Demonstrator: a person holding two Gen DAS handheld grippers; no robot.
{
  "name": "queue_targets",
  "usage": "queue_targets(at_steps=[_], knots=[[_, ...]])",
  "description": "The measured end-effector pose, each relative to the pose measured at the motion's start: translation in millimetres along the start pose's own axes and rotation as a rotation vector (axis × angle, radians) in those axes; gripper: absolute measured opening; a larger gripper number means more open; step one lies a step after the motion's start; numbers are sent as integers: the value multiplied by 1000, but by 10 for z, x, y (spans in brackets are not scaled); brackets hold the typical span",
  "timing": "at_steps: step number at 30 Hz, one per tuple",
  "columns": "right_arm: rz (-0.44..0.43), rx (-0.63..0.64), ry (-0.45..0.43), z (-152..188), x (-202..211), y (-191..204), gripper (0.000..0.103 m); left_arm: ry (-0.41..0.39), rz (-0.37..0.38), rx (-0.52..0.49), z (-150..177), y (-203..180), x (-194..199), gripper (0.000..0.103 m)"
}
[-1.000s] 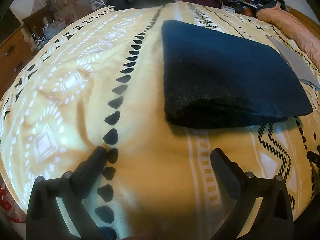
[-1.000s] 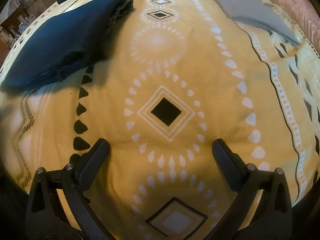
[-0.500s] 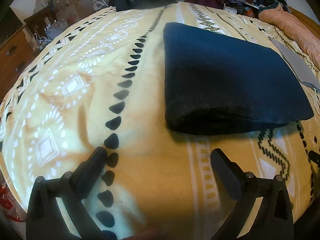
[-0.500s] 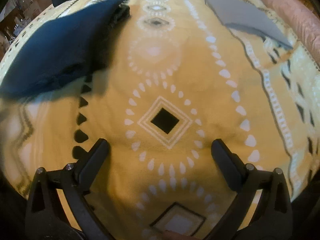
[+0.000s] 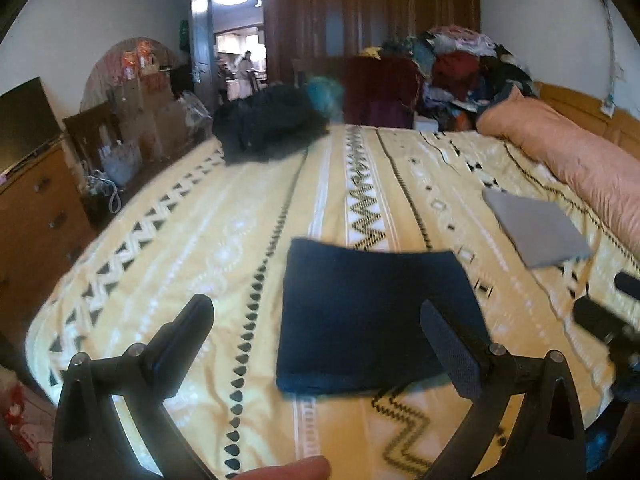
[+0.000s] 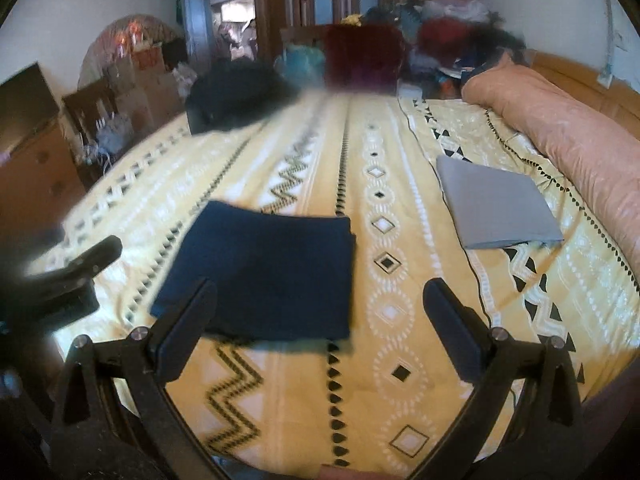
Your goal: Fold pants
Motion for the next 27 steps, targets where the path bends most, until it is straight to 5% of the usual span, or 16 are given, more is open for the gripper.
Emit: queue_targets(at_steps=[6,27], knots=[[26,-21,7,-86,65,141,103,-10,30,34,-212,55,194,103],[-36,-65,40,-154,102,296,103,-10,43,24,-195,63,349,103]])
Point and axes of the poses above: each gripper's, at about its wrist camera, not at the fingertips, and x roughly against the way its jaws point, y to its left, z to its underside, the point moved 6 cm from there along -x, roughly the way its jaws point, and after that the axes turned 12 degrees about -z, right-handed, at the moved point
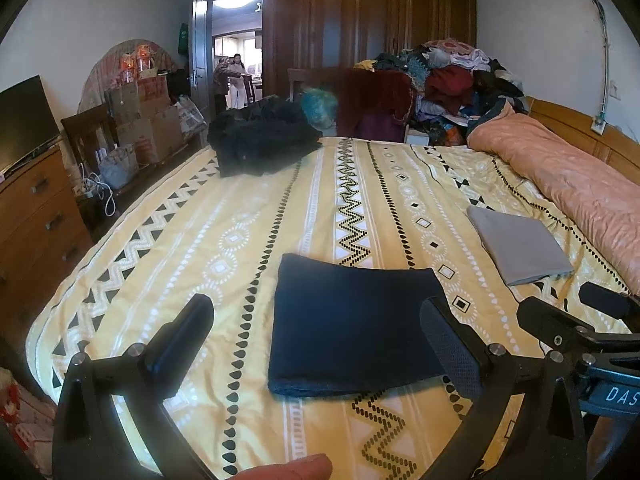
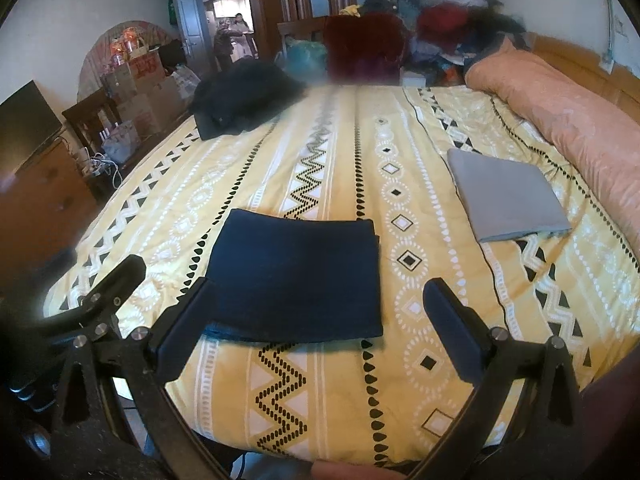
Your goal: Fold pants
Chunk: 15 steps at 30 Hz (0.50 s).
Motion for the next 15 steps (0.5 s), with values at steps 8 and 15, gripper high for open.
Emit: queue_targets(at_steps=[8,15], knots=[[-8,18,5,12,-36,15,103,15,5,4,32,9,-56,103],[7,39,25,32,-103,29,103,24,-8,-1,55,25,-128,103]])
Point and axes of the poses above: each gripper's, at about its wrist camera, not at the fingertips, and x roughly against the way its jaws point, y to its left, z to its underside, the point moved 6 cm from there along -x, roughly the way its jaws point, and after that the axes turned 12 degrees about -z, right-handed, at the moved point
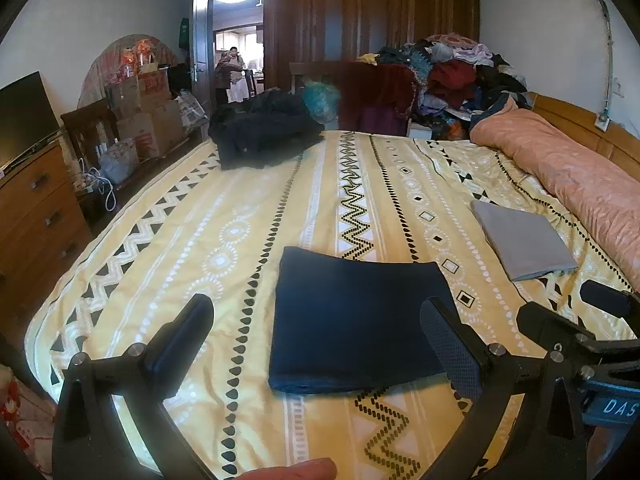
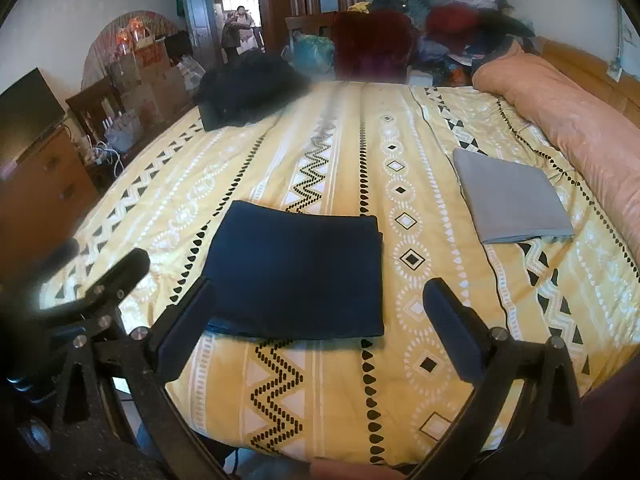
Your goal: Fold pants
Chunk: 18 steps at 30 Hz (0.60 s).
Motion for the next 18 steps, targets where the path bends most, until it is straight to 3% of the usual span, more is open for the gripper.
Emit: queue_targets(at_steps=[18], knots=[[-3,-6,18,34,-29,11,103,19,-5,-5,58,-7,-82,103]])
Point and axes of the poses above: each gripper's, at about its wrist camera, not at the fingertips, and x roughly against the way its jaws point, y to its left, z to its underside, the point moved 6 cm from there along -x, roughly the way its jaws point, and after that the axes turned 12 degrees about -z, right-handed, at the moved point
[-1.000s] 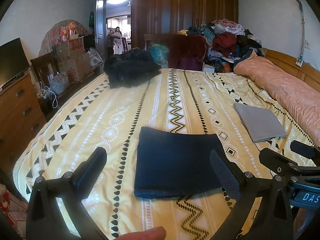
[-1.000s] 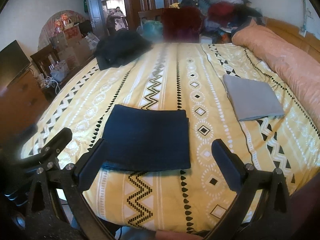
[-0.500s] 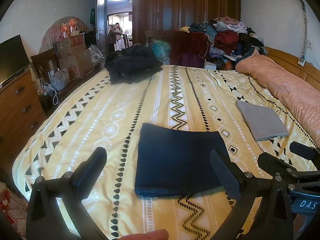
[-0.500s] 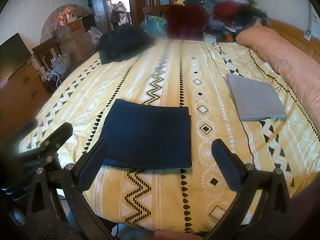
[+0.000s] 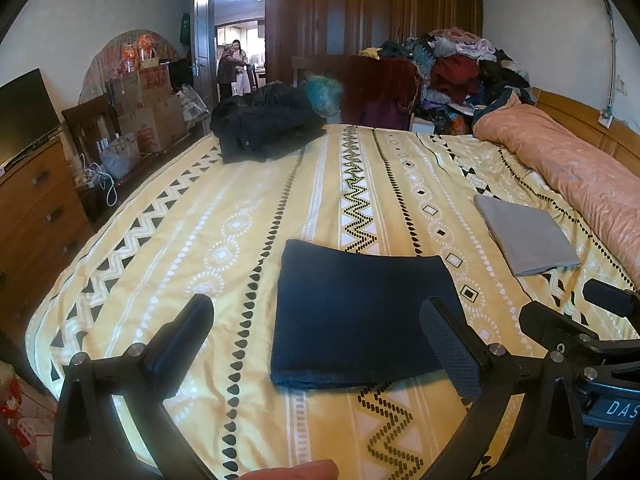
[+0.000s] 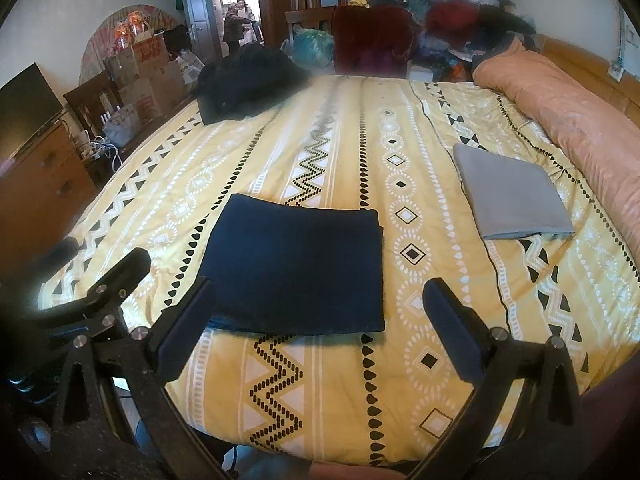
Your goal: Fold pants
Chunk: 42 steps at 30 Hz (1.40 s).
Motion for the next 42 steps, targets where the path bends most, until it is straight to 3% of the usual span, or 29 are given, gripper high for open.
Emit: queue_targets(at_steps=[9,24,42], knots=[[-6,-6,22,24,-71,-57,102,-1,-12,-7,-19,13,-54,103],[-15,6,25,-131,-120,83,102,20,-30,50,-84,348,-222,103],[-18,-8,29,-86,-143,-7,102,28,-13,13,-48,186,-321,103]])
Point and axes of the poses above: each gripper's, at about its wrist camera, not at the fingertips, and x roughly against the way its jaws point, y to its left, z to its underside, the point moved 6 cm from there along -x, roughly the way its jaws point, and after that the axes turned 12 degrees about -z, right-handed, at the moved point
